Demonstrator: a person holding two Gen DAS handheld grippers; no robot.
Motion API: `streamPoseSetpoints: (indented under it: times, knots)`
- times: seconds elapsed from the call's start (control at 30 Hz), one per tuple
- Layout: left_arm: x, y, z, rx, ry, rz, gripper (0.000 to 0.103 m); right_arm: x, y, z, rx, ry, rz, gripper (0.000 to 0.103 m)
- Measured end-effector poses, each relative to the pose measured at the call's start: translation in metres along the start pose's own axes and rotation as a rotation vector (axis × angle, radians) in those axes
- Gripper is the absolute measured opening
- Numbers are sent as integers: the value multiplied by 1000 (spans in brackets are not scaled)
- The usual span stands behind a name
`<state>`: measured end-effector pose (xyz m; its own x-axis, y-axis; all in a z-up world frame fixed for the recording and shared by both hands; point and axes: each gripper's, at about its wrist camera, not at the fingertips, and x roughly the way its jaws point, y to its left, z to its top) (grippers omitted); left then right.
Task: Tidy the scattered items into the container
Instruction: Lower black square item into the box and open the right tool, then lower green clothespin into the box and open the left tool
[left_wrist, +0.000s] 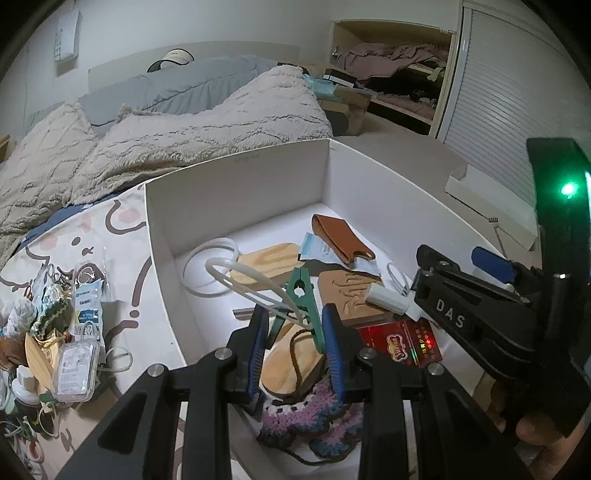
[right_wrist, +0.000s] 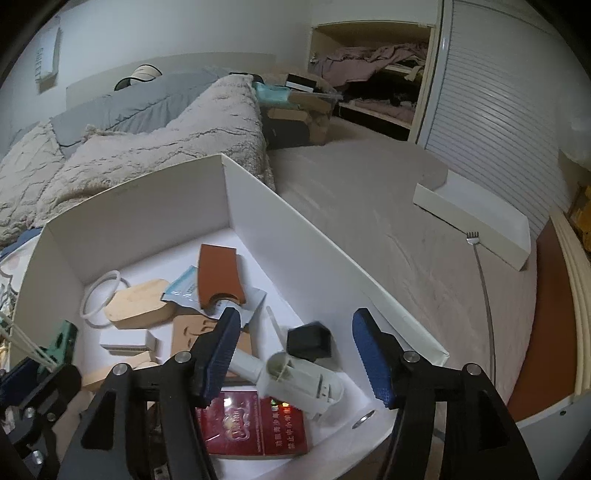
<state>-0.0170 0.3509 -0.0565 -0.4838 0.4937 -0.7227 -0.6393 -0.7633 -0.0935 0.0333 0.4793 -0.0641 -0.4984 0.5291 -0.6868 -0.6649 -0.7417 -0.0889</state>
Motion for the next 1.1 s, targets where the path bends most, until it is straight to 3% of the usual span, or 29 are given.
streamPoseSetpoints:
  times: [1.1]
  knots:
    - [7,1,-2,30,38,36,33,-1,6,-3,-26,23,17,63]
